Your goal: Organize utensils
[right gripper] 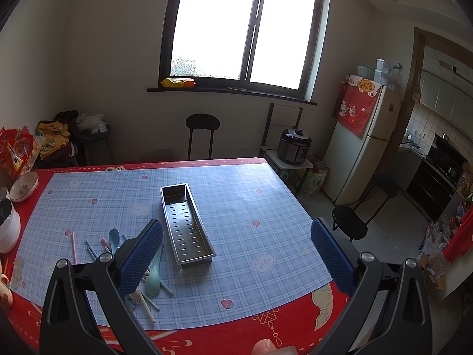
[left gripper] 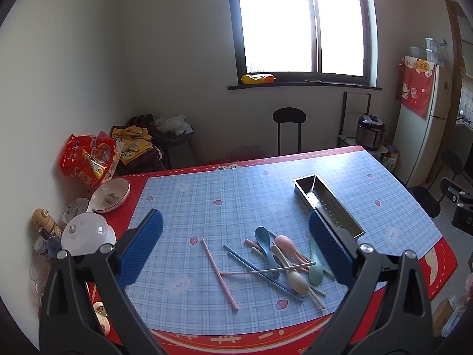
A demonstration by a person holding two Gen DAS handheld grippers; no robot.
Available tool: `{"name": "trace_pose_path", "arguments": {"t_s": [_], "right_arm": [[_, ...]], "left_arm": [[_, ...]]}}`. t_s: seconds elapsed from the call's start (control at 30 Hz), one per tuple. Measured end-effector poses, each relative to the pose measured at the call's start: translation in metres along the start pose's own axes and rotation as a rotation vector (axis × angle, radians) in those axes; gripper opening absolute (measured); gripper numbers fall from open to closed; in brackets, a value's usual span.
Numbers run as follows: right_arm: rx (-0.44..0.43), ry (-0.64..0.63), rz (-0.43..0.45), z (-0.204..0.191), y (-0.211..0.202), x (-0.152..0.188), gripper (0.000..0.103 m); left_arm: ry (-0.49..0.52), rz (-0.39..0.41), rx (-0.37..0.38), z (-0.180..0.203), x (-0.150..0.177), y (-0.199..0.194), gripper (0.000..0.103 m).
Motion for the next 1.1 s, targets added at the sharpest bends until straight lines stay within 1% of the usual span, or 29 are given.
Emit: {"name": "trace_pose_path", "arguments": {"t_s": [0.37, 1.1], "right_arm": [[0.001, 0.000, -0.002, 0.0005, 0.0007, 0.0003, 0.098], [0.001, -0.001, -0.004, 0.0004, 0.0009, 0.0006, 0.098]], "left_arm": [[-0.018, -0.007, 0.016, -0.0051, 0.0012, 0.0040, 0.098], [-0.026, -0.006, 0.020, -0.0052, 0.0037, 0.0039, 0.098]]}}
Point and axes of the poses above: each gripper's, at about its wrist camera, not at the fingertips, and y roughly the way its jaws point, z to its right, x to its underside, the point moved 4 cm from there along y, roughly the way its jaws point, and after that the axes turned 3 degrees about -z, right-handed, at the moved point
